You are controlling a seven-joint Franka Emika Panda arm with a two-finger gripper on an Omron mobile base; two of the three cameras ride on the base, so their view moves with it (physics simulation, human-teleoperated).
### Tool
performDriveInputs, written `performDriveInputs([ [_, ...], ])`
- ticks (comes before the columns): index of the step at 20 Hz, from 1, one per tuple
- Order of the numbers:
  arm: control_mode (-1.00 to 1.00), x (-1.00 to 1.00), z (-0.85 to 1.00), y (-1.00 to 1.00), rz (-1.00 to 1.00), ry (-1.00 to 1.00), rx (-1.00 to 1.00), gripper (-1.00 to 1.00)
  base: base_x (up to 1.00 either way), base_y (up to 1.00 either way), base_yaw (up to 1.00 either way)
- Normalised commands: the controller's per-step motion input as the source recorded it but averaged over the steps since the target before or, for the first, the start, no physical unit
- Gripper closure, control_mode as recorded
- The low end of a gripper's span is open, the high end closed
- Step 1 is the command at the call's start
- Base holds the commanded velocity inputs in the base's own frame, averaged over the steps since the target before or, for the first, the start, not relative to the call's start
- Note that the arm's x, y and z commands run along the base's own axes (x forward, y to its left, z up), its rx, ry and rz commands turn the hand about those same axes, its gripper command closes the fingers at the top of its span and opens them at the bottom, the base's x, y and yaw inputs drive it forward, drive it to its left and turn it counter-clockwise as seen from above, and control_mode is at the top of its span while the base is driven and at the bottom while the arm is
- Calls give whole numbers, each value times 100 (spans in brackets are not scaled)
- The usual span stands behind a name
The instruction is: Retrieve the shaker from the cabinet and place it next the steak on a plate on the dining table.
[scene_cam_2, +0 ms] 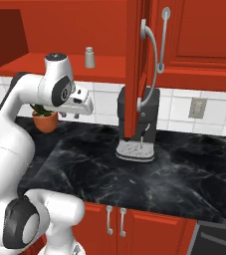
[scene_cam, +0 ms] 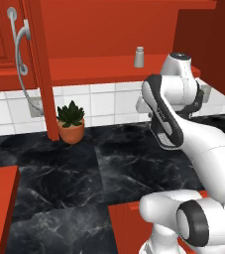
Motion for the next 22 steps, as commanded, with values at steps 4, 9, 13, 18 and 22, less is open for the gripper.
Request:
performDriveInputs([
  [4,-100,-34,0,0,0,-3,0,-100,0,0,0],
  [9,-100,-59,22,0,0,-28,-3,-100,0,0,0],
  [13,-100,-59,48,0,2,-34,-3,-100,0,0,0],
  [18,-100,-37,55,0,2,-33,-1,-100,0,0,0],
  [22,-100,-36,69,0,0,-18,0,-100,0,0,0],
])
